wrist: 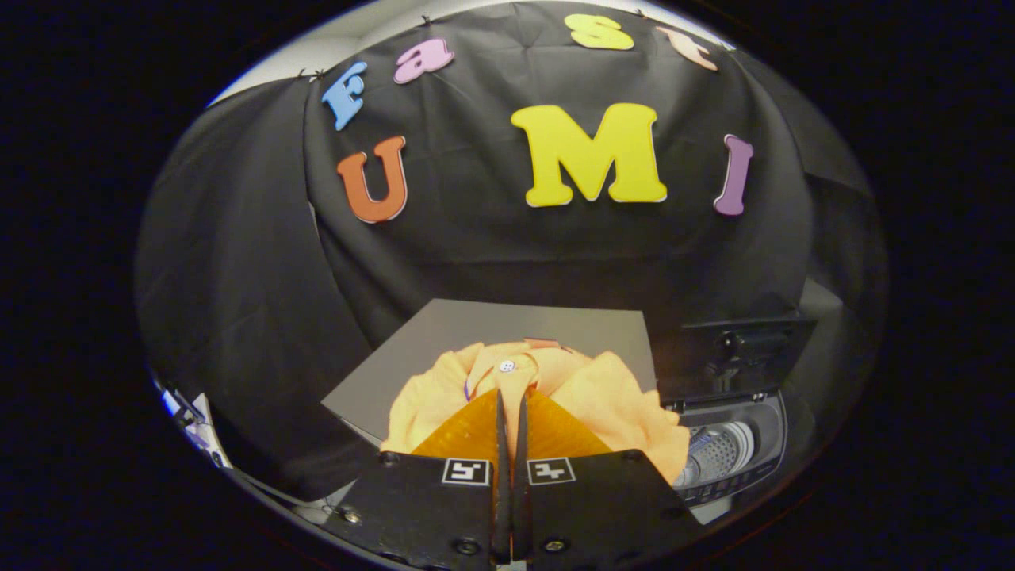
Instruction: Put the clothes into the washing machine and then close the washing machine lid.
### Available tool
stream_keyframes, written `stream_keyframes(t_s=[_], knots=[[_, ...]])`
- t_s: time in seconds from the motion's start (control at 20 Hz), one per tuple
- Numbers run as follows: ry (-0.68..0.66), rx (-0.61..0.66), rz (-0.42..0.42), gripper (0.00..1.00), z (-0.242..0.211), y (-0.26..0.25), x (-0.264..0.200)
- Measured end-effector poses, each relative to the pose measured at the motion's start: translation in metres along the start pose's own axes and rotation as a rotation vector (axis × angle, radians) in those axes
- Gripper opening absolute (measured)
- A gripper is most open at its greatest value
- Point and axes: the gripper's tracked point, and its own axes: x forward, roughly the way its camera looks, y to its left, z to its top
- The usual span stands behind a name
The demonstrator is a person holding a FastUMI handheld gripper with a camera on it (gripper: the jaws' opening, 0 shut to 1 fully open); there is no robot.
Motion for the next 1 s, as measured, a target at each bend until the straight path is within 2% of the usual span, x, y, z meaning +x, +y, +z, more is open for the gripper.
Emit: stream_keyframes(t_s=[0.35,0.6,0.8,1.0], knots=[[-0.203,0.022,-0.053,0.04,0.042,-0.026,-0.127],[-0.319,0.023,-0.13,0.04,0.067,-0.066,-0.214],[-0.365,0.034,-0.202,0.04,0.085,-0.109,-0.25],[-0.374,0.057,-0.268,0.04,0.096,-0.162,-0.254]])
